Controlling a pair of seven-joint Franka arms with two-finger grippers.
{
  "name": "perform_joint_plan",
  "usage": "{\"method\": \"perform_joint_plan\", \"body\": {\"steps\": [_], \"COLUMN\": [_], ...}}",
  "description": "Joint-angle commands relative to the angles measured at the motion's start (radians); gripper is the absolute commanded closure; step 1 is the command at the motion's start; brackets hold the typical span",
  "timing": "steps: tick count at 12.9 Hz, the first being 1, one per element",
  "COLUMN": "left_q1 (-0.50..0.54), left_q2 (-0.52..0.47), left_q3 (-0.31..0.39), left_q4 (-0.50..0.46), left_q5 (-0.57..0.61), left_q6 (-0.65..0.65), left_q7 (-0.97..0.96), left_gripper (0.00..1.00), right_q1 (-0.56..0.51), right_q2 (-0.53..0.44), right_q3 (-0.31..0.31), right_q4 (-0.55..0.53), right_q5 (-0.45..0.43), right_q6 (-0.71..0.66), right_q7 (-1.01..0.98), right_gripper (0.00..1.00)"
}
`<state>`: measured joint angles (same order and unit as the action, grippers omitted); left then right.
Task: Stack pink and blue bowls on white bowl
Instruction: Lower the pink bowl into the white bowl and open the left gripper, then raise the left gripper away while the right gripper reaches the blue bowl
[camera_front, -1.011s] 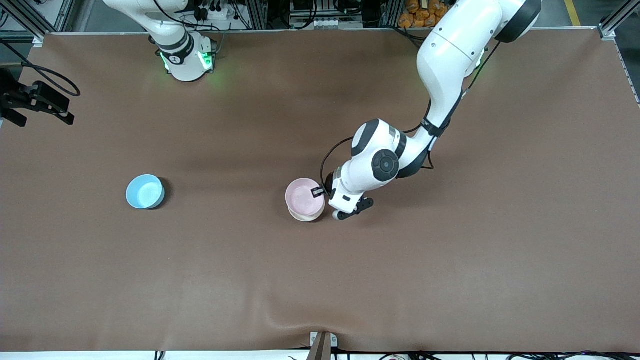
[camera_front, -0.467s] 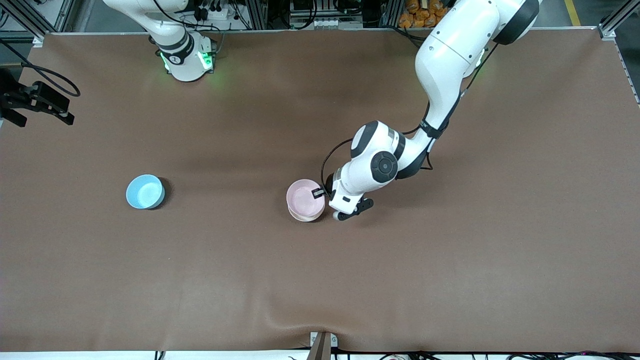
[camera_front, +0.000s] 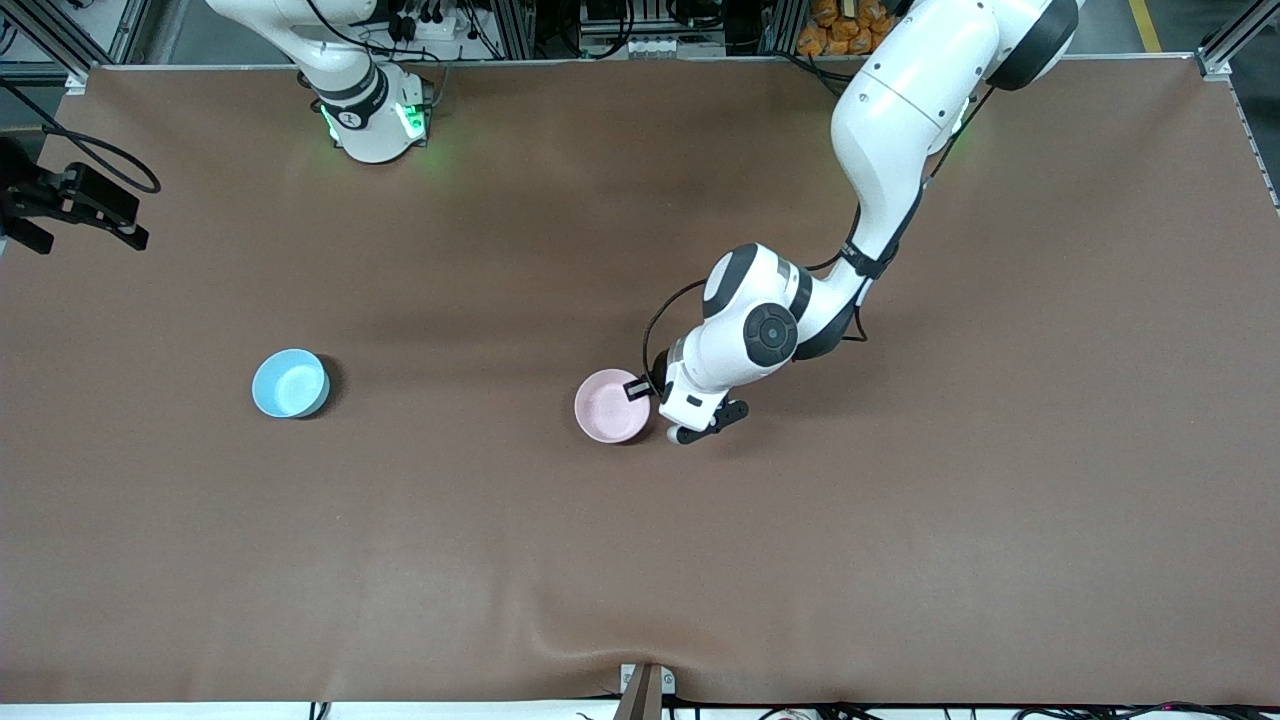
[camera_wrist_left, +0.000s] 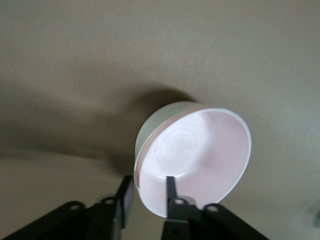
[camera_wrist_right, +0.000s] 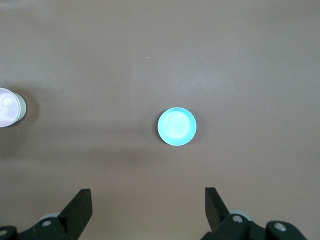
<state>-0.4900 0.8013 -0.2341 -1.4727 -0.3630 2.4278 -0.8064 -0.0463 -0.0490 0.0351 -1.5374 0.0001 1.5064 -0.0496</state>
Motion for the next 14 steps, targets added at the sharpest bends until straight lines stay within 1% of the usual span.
{"method": "perform_joint_plan", "body": {"steps": [1, 4, 6, 8, 9, 10, 11, 13, 14], "left_q1": [0.024, 0.103, 0.166, 0.238, 0.269, 0.298, 0.326, 0.382, 0.408], "left_q2": [-0.081, -0.25, -0.356, -0.453, -0.497, -0.539, -0.58, -0.641, -0.677], "left_q3": [0.024, 0.024, 0.024, 0.024, 0.024, 0.024, 0.024, 0.026, 0.026], "left_q4": [0.0, 0.003, 0.005, 0.003, 0.005, 0.005, 0.005, 0.003, -0.001], "left_q5": [0.114, 0.205, 0.216, 0.24, 0.268, 0.297, 0.312, 0.331, 0.351], "left_q6": [-0.035, -0.273, -0.433, -0.603, -0.684, -0.734, -0.786, -0.909, -0.947], "left_q7": [0.001, 0.003, 0.003, 0.007, 0.038, 0.097, 0.163, 0.229, 0.265], "left_gripper": [0.0, 0.0, 0.0, 0.0, 0.0, 0.0, 0.0, 0.0, 0.0], "right_q1": [-0.009, -0.015, -0.02, -0.014, -0.018, -0.036, -0.061, -0.121, -0.147], "right_q2": [0.026, 0.073, 0.165, 0.205, 0.231, 0.242, 0.245, 0.264, 0.267], "right_q3": [0.009, 0.009, 0.009, 0.008, 0.009, 0.009, 0.009, 0.011, 0.011], "right_q4": [0.023, 0.022, 0.022, 0.01, -0.018, -0.073, -0.154, -0.313, -0.392], "right_q5": [0.015, 0.011, 0.006, 0.003, 0.003, 0.012, 0.014, 0.017, 0.029], "right_q6": [-0.008, -0.005, -0.011, -0.009, -0.002, 0.035, 0.12, 0.301, 0.399], "right_q7": [0.0, -0.004, -0.007, -0.009, -0.01, -0.028, -0.044, -0.134, -0.166], "right_gripper": [0.0, 0.0, 0.0, 0.0, 0.0, 0.0, 0.0, 0.0, 0.0]}}
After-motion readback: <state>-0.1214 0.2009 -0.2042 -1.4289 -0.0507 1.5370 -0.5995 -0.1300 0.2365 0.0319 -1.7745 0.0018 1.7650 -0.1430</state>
